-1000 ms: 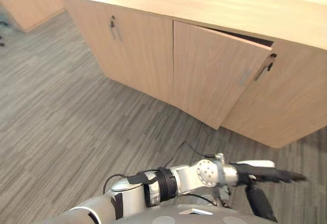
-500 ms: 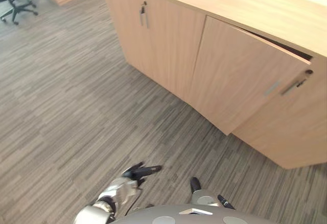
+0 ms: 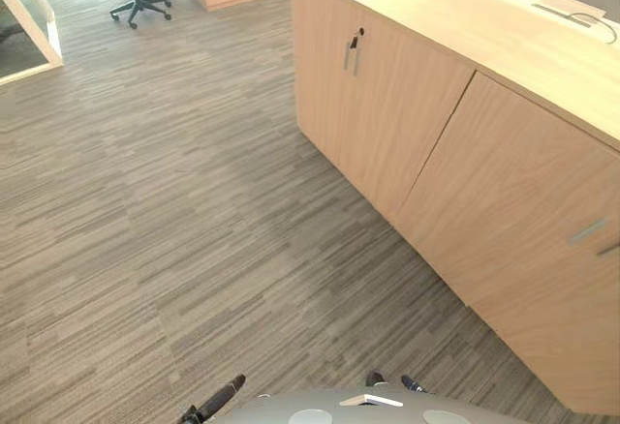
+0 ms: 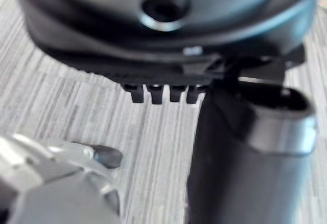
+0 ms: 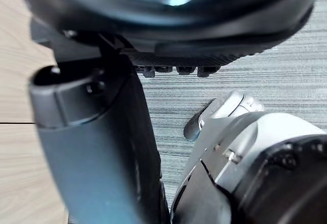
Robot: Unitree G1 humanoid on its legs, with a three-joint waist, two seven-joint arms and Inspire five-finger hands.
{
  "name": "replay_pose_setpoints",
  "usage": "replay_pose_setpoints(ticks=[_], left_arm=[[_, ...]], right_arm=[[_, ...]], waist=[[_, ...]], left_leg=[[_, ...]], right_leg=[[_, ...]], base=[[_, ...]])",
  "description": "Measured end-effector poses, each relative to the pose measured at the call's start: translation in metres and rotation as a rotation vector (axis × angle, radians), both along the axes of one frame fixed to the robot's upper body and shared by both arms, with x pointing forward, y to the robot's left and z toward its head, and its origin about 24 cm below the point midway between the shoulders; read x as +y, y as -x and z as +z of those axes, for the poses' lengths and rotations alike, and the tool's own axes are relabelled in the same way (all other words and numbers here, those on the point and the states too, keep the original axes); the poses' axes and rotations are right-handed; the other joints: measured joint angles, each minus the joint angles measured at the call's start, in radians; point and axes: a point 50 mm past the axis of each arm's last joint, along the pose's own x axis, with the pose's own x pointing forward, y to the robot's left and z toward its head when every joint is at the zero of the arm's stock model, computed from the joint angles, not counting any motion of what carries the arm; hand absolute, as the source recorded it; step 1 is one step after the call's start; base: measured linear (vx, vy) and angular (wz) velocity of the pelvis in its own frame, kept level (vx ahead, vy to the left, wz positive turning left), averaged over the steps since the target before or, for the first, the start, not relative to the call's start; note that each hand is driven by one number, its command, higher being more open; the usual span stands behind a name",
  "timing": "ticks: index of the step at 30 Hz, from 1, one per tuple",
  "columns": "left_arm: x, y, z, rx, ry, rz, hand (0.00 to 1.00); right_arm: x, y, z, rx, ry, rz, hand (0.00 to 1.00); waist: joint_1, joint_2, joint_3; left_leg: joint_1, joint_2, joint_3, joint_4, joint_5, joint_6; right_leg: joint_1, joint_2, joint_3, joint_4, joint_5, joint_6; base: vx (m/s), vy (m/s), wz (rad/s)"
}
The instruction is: Walk over to the cabinet, pick up the folder, carry it to the office cabinet, place the folder inside the office cabinet, then close the office cabinet door
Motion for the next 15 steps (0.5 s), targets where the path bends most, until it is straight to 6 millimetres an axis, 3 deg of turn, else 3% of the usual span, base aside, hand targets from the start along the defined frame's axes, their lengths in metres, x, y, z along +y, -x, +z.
replay_pose_setpoints(ticks=[2, 5, 6, 8, 9, 10, 12, 13, 15], left_arm=[[0.001, -0.006, 0.001, 0.008, -0.048, -0.089, 1.00], [0.001, -0.020, 0.004, 0.015, -0.118, -0.368, 1.00], [-0.001, -0.030, 0.006, 0.014, -0.151, -0.551, 1.00], [-0.001, -0.044, 0.008, -0.002, -0.176, -0.703, 1.00], [-0.003, -0.057, 0.010, -0.027, -0.188, -0.801, 1.00], [-0.009, -0.069, 0.012, -0.062, -0.193, -0.857, 1.00], [-0.019, -0.083, 0.014, -0.108, -0.179, -0.901, 1.00], [-0.019, -0.084, 0.014, -0.113, -0.172, -0.911, 1.00], [-0.028, -0.094, 0.016, -0.160, -0.150, -0.921, 1.00]], right_arm=[[-0.001, 0.001, 0.000, 0.008, 0.018, 0.020, 1.00], [-0.004, -0.001, 0.001, 0.004, 0.044, 0.066, 1.00], [-0.005, -0.003, 0.002, 0.006, 0.050, 0.088, 1.00], [-0.005, -0.005, 0.002, 0.007, 0.054, 0.110, 1.00], [-0.006, -0.007, 0.002, 0.007, 0.057, 0.138, 1.00], [-0.010, -0.011, 0.003, -0.001, 0.074, 0.168, 1.00], [-0.017, -0.014, 0.005, -0.008, 0.094, 0.185, 1.00], [-0.016, -0.015, 0.005, -0.009, 0.095, 0.190, 1.00], [-0.015, -0.016, 0.005, -0.010, 0.091, 0.197, 1.00]], waist=[[0.000, 0.000, -0.004], [-0.001, 0.007, -0.005], [-0.001, 0.002, 0.000], [0.000, -0.005, 0.003], [0.002, -0.006, 0.003], [0.007, 0.010, 0.005], [0.027, 0.041, 0.012], [0.027, 0.037, 0.014], [0.024, 0.009, 0.016]], left_leg=[[0.001, 0.000, -0.010, -0.015, 0.013, -0.003], [0.007, 0.007, -0.008, -0.030, 0.028, -0.009], [0.008, 0.017, 0.004, -0.006, 0.017, -0.018], [-0.032, 0.035, -0.028, 0.099, -0.023, -0.019], [-0.079, 0.039, -0.148, 0.174, -0.040, -0.005], [-0.121, 0.036, -0.308, 0.226, -0.079, -0.009], [-0.130, 0.029, -0.509, 0.246, -0.150, -0.040], [-0.128, 0.013, -0.533, 0.257, -0.168, -0.037], [-0.119, -0.057, -0.604, 0.274, -0.196, -0.001]], right_leg=[[-0.003, 0.000, -0.005, 0.000, -0.004, 0.005], [-0.004, 0.010, 0.000, 0.000, -0.006, 0.005], [-0.003, 0.020, 0.016, 0.004, -0.006, 0.004], [-0.011, 0.025, 0.035, 0.013, -0.008, 0.002], [-0.030, 0.026, 0.058, 0.021, -0.007, 0.002], [-0.050, 0.035, 0.091, 0.028, -0.006, 0.000], [-0.076, 0.060, 0.155, 0.022, 0.012, 0.005], [-0.077, 0.059, 0.175, 0.016, 0.018, 0.009], [-0.099, 0.058, 0.267, 0.010, 0.030, 0.021]], base=[[-0.06, -0.057, 0.17], [-0.06, -0.065, -0.03], [-0.06, -0.068, -0.23], [-0.06, -0.092, -0.32], [-0.08, -0.086, -0.57], [-0.07, -0.034, -0.67], [-0.07, 0.122, -0.88], [-0.05, 0.193, -0.91], [-0.02, 0.167, -0.80]])
